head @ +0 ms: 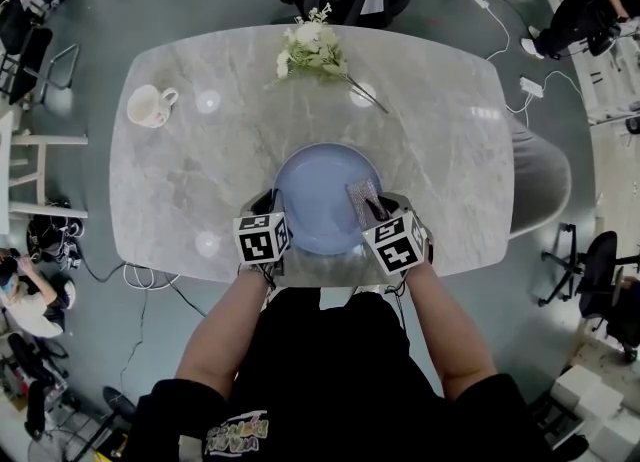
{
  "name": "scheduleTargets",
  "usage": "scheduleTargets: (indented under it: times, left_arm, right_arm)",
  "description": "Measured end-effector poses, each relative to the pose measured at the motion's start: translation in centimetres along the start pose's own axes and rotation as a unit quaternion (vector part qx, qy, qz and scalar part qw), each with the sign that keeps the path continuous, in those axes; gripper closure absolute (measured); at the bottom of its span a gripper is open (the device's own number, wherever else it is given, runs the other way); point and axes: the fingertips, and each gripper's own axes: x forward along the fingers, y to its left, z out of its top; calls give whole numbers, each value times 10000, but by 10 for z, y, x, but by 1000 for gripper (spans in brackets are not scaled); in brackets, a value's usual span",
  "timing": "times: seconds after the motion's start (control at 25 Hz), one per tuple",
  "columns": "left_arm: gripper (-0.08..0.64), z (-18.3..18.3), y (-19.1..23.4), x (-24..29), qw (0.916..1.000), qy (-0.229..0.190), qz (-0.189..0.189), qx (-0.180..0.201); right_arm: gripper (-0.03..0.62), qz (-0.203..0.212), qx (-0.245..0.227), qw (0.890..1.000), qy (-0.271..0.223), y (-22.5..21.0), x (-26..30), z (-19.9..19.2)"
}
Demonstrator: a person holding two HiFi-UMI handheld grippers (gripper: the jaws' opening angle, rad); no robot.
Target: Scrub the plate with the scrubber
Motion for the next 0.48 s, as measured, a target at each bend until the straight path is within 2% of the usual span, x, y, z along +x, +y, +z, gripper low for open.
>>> scheduleTargets:
  times: [0.48]
  left_arm:
    - [531,1,0,0,9998,-7,-48,-202]
  right_arm:
    - [517,727,-280,9967,-208,75,1,20]
